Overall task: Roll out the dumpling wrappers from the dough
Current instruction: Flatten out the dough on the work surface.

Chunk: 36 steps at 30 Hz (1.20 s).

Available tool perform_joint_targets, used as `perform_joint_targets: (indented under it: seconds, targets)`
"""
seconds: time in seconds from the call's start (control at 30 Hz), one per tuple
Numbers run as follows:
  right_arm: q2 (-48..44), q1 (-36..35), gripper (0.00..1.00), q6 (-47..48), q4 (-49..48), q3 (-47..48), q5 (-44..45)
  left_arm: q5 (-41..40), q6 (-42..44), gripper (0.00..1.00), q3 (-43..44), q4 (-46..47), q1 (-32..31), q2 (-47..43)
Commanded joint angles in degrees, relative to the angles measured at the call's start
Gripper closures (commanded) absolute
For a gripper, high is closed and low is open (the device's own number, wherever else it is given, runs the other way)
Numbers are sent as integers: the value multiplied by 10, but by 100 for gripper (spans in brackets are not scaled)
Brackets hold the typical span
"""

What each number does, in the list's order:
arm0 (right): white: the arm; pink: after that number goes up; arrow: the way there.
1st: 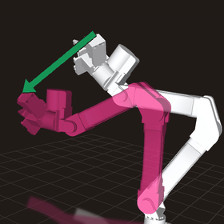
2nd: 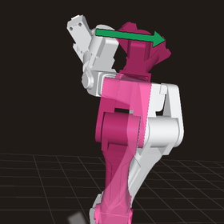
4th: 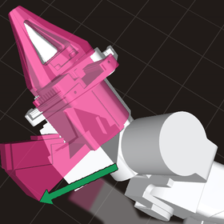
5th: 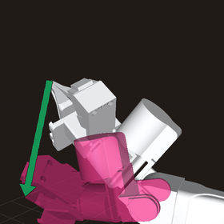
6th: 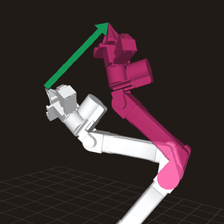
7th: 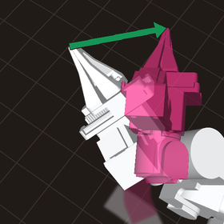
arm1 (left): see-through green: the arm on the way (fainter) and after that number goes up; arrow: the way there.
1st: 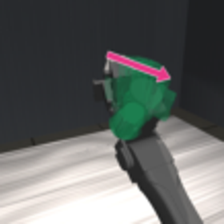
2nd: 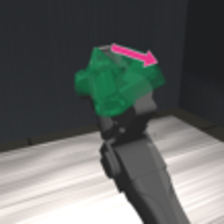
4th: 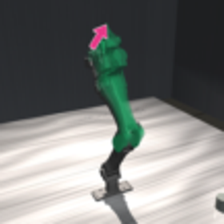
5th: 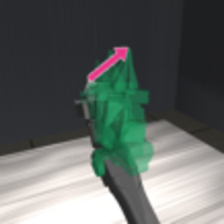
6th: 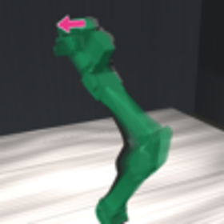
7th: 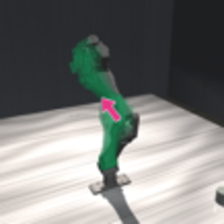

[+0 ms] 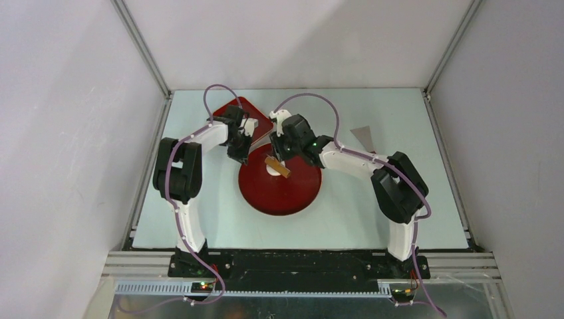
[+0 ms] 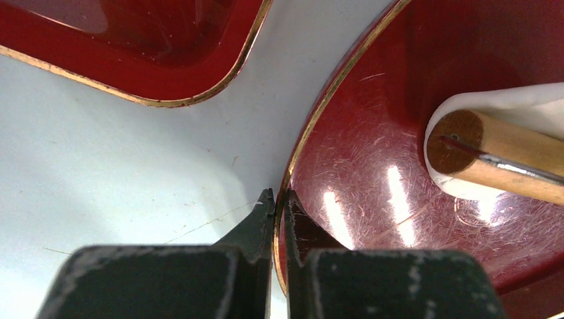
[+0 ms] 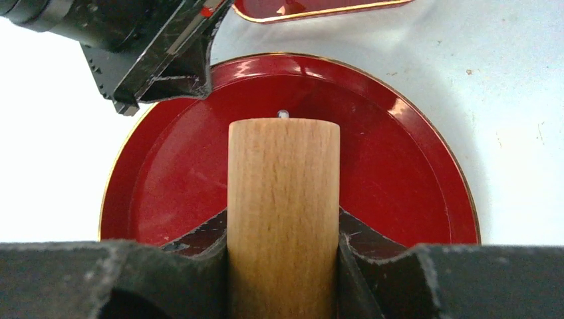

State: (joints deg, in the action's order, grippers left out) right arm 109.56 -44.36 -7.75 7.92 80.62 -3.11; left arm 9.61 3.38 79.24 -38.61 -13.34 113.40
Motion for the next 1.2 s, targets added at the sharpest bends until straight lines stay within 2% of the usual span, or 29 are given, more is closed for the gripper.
perform_joint_targets:
  seconds: [0.0, 0.37, 0.57, 0.67, 0.83, 0.93, 1.03, 1.17]
  targets:
    - [26, -53, 100, 15, 107, -60, -51, -14, -7, 100, 6, 17, 5, 16]
    - [-42, -90, 100, 120, 106, -82, -164, -12, -7, 100, 7, 17, 5, 17]
    - [-59, -86, 100, 155, 122, -81, -212, -7, -7, 100, 7, 17, 7, 17]
    - [-74, -60, 100, 163, 136, -68, -239, -4, -7, 100, 7, 17, 9, 18]
    - [-104, 2, 100, 174, 188, 16, -312, -2, -6, 100, 7, 17, 9, 18]
    - [-105, 50, 100, 211, 227, 68, -345, 1, -5, 100, 8, 18, 10, 20]
    - [-76, 76, 100, 285, 273, 131, -367, 3, -4, 100, 9, 17, 10, 20]
    - [-5, 89, 100, 334, 348, 238, -341, 4, -2, 100, 9, 17, 10, 21]
